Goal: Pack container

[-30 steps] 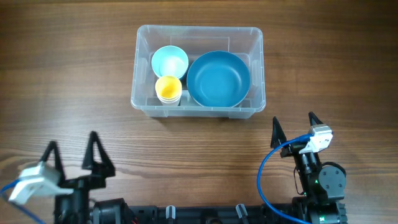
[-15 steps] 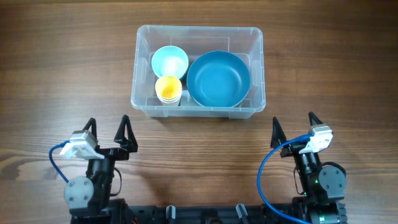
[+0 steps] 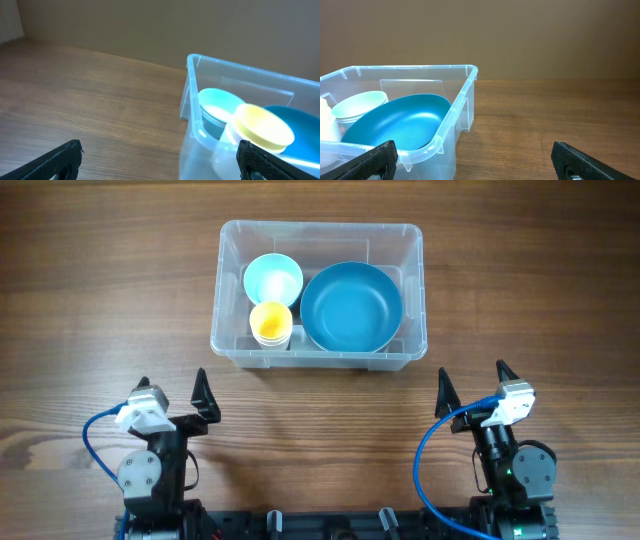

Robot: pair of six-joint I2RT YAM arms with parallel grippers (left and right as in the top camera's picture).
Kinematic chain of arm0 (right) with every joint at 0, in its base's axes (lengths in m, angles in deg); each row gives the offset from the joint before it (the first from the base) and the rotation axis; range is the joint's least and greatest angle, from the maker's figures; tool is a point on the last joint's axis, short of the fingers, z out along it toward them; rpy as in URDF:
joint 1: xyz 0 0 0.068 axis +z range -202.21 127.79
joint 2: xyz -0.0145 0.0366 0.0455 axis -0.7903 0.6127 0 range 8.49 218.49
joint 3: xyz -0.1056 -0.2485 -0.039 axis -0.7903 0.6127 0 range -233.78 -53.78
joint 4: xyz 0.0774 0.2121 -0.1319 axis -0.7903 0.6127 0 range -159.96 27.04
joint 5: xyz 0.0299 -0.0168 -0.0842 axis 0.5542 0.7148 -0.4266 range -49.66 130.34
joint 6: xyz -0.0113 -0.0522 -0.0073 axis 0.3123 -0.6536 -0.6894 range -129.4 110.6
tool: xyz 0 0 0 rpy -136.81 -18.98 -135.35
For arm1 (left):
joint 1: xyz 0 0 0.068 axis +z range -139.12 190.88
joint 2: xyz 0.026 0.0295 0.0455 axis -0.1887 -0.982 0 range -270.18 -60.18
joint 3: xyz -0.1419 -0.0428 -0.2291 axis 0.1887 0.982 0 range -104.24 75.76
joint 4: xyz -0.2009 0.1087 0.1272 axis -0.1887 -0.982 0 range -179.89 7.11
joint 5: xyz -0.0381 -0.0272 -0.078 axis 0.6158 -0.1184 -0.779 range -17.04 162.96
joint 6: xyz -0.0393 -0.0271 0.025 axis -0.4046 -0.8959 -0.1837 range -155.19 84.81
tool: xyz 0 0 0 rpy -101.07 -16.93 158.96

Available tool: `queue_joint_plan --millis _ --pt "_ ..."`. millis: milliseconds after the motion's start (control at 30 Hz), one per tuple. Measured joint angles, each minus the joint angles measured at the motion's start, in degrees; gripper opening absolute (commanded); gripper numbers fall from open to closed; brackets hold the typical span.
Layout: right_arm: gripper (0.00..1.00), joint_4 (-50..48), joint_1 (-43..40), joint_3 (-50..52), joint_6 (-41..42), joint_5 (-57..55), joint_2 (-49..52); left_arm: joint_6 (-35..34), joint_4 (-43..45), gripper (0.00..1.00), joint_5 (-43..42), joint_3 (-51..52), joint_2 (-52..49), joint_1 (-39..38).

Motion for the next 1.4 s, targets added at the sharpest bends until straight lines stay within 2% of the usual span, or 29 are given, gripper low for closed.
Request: queue_joint_plan --millis 200,333,1400 --pt "1.00 0.00 0.00 0.00 0.00 0.00 0.00 6.82 0.04 1.00 -0.02 0.81 0.00 -1.66" --pt "1.00 0.00 0.00 0.00 0.00 0.00 0.00 8.31 0.02 1.00 -0.07 1.22 0.00 -1.92" --pt "1.00 0.00 0.00 0.00 0.00 0.00 0.00 8.85 0.02 1.00 -0.07 1.22 0.00 -1.90"
